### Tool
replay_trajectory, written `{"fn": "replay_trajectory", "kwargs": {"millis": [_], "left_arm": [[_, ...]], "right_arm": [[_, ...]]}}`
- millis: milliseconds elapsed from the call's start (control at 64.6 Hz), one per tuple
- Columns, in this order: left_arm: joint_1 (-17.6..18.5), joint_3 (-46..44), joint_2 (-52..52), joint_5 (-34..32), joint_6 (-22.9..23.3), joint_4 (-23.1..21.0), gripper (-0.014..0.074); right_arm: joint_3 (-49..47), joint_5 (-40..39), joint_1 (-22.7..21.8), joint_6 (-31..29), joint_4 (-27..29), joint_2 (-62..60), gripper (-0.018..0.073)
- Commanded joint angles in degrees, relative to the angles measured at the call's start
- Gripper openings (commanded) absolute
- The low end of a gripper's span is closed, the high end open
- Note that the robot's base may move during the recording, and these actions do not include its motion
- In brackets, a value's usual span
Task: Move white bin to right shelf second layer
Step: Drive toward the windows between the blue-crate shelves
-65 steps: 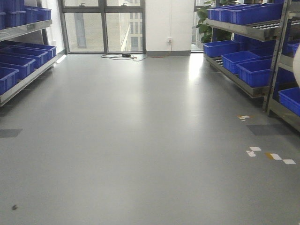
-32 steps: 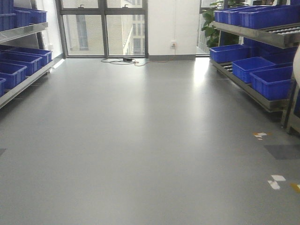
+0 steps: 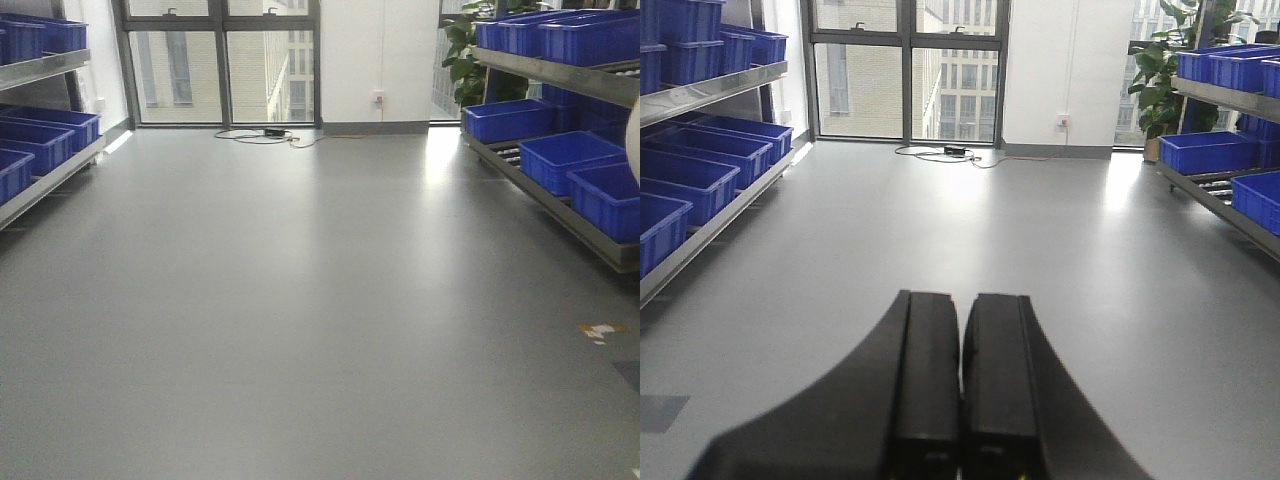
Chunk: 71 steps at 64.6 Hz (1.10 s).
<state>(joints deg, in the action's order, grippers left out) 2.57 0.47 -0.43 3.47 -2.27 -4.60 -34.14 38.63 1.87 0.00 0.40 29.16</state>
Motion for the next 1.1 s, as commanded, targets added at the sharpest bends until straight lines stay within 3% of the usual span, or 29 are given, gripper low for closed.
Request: {"fn": "replay_trajectory", "kwargs": {"millis": [0,1084], "left_arm": [[0.36,1.56,-0.87,-4.77,0.30,-0.30,0.0085],[0.36,1.56,-0.87,-4.77,0.30,-0.30,0.0085]], "right_arm": [[-1.71,-5.13,-0.27,0.00,0.26,0.11,0.0055],[-1.71,-5.19,-0.27,0.00,0.26,0.38,0.0055]]}}
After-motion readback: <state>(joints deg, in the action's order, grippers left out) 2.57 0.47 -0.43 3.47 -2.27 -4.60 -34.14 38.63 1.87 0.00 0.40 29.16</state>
